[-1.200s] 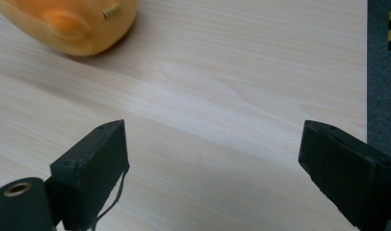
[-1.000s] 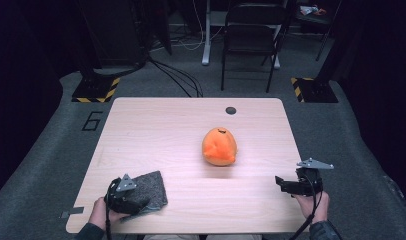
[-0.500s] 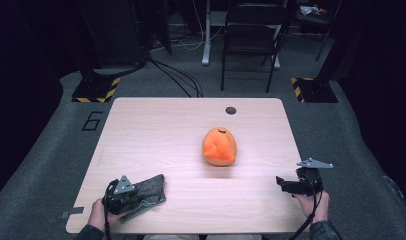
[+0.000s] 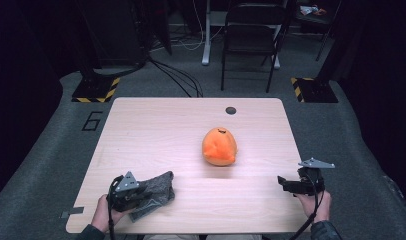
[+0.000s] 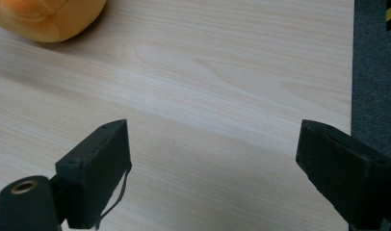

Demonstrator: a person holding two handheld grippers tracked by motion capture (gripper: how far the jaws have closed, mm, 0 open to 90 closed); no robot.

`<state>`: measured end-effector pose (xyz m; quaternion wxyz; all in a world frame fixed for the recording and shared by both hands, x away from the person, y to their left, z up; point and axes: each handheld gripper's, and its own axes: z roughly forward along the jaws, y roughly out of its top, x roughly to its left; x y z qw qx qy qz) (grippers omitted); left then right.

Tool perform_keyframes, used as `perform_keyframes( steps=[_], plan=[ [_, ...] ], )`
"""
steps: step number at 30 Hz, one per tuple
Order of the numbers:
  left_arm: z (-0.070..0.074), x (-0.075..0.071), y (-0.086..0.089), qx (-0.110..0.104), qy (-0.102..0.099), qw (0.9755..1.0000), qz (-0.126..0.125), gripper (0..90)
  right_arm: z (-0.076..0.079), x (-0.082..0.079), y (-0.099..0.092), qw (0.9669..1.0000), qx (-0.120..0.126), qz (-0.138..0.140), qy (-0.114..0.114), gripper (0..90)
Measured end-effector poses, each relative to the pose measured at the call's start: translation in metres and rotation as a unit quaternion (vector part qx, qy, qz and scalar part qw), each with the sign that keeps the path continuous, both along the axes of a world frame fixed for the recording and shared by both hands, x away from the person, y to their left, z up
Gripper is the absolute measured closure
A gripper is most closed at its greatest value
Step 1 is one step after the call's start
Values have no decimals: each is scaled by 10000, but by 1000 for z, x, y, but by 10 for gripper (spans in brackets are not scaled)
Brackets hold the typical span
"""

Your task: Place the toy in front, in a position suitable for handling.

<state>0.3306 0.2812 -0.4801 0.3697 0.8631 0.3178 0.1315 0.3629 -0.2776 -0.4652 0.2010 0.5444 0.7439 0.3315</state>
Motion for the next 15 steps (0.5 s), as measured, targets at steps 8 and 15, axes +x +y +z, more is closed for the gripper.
perform_keyframes(
  steps=[8, 15],
  plan=[
    [8, 3, -27, -53, -20, 9993, -379, 752, 1, 0, -1, 10000, -16, 1, -22, 111],
    [14, 7, -52, -57, -70, 9975, -703, 751, 0, 1, 0, 10000, -28, 30, -7, 112]
  ],
)
